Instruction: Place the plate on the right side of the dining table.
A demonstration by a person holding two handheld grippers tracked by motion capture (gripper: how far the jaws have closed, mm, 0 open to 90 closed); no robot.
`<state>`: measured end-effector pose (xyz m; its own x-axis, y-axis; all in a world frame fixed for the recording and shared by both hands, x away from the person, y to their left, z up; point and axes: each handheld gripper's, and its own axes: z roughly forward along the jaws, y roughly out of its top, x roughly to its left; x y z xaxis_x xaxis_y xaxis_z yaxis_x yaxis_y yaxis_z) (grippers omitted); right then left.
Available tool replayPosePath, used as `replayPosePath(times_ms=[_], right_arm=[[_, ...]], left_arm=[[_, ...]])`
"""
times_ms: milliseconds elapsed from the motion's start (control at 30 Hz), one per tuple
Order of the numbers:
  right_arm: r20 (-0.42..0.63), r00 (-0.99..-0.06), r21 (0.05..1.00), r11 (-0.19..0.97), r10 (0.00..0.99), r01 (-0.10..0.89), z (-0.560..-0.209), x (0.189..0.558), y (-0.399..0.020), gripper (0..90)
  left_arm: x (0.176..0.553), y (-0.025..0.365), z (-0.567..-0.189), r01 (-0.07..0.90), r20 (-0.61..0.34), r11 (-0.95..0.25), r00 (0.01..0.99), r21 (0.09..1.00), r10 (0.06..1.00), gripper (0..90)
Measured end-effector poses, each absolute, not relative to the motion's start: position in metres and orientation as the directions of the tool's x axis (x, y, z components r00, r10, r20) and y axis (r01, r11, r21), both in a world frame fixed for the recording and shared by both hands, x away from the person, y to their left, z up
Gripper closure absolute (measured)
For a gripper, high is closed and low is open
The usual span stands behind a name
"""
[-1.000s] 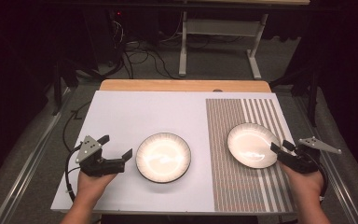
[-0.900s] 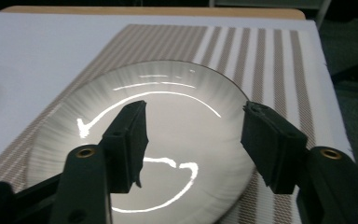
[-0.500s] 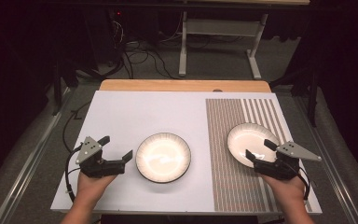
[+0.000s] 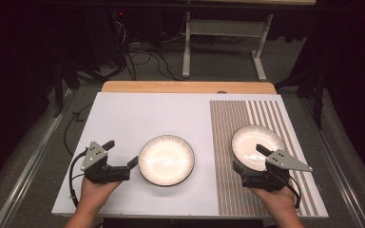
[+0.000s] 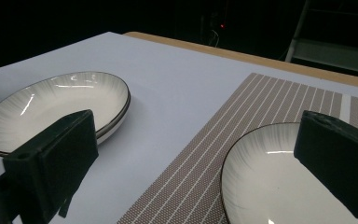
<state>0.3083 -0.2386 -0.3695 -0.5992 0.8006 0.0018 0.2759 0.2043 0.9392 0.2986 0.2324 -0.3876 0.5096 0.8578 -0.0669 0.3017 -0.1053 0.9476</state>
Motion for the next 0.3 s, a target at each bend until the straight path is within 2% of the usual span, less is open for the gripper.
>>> replayPosePath(times_ms=[300], right_arm=[[0.002, -0.599, 0.943, 0.198, 0.801, 0.267, -0.3688, 0.3067, -0.2405, 0.7]], left_arm=[[0.2951, 0.2359, -0.3842, 0.29, -0.076, -0.083, 0.497, 0.953, 0.865, 0.2]])
